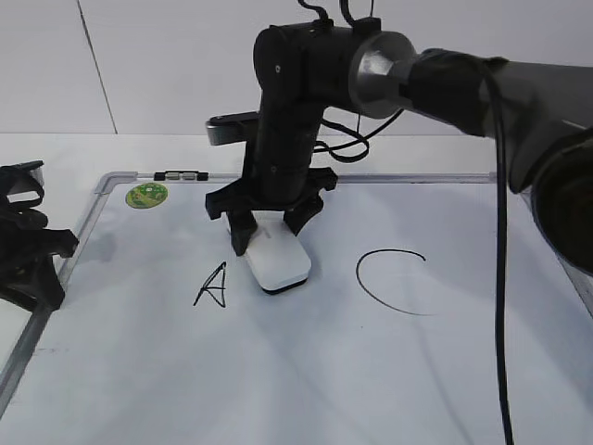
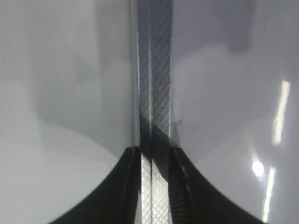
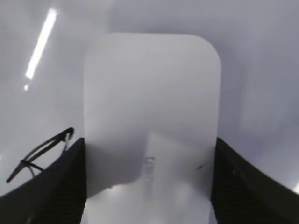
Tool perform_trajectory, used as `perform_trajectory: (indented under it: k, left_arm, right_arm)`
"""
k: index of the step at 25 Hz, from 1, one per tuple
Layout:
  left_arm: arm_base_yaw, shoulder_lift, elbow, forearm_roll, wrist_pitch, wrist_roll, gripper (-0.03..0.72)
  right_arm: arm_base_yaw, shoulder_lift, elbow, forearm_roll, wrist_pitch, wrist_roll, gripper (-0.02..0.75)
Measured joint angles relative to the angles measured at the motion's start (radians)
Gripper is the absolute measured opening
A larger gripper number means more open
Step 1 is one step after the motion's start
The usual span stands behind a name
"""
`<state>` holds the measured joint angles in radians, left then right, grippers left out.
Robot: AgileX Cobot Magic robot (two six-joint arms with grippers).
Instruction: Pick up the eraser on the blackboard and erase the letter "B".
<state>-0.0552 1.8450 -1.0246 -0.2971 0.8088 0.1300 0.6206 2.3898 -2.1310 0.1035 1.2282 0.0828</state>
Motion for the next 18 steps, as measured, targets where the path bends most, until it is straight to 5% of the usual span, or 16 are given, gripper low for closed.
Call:
perform_trajectory:
  k: [18]
  left_arm:
    - [0.000, 0.000, -0.002, 0.006, 0.002, -0.002, 0.143]
  right_arm:
    - [0.015, -0.119, 0.005, -0.072, 0.003, 0.017, 0.538]
